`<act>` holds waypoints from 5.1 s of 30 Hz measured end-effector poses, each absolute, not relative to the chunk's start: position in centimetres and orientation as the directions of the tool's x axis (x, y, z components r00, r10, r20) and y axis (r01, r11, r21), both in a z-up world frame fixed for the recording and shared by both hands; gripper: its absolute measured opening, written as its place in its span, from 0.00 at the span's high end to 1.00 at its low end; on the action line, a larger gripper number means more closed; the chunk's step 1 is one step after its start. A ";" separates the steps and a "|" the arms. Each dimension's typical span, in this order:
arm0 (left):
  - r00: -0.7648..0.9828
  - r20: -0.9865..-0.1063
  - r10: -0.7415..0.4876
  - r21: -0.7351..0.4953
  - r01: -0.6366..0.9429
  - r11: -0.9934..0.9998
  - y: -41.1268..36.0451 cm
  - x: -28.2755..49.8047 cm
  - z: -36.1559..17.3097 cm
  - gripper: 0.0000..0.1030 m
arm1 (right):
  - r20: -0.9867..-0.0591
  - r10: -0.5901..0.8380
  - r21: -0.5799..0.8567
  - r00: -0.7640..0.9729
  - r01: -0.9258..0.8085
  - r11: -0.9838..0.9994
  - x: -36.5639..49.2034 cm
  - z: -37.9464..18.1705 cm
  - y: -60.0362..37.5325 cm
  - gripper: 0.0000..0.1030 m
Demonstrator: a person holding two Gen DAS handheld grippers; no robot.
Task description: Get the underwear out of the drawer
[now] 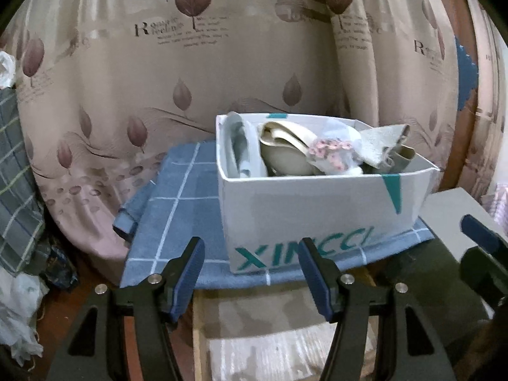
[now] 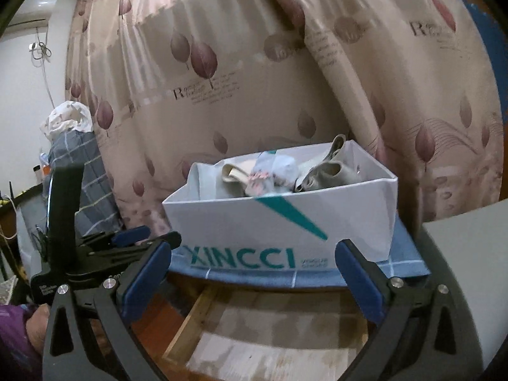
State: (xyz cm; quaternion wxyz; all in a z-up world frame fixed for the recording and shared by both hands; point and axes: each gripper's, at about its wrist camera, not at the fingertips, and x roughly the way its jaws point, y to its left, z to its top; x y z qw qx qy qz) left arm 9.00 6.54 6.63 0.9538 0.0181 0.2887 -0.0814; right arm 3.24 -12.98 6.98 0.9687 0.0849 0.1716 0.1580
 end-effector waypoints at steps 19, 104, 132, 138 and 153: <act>0.832 -0.541 -0.125 0.035 0.171 0.985 5.6 4.7 6.0 0.39 | -0.330 0.278 0.141 0.902 -0.244 0.959 0.9 6.4 -12.1 0.00; 0.892 -0.450 -0.037 0.107 0.095 0.990 6.0 3.2 8.8 0.23 | -0.317 0.258 0.149 0.913 -0.221 0.964 1.4 5.6 -12.8 0.00; 0.922 -0.383 -0.056 0.096 0.099 0.990 5.2 1.0 9.5 0.23 | -0.321 0.259 0.152 0.911 -0.220 0.963 1.4 5.5 -12.9 0.00; 0.888 -0.448 -0.101 0.064 0.145 0.987 5.1 1.8 8.6 0.23 | -0.322 0.261 0.152 0.910 -0.222 0.963 1.4 5.5 -12.9 0.00; 0.839 -0.534 -0.102 -0.001 0.120 0.993 6.2 3.5 7.4 0.23 | -0.322 0.258 0.151 0.911 -0.220 0.964 1.4 5.4 -12.9 0.00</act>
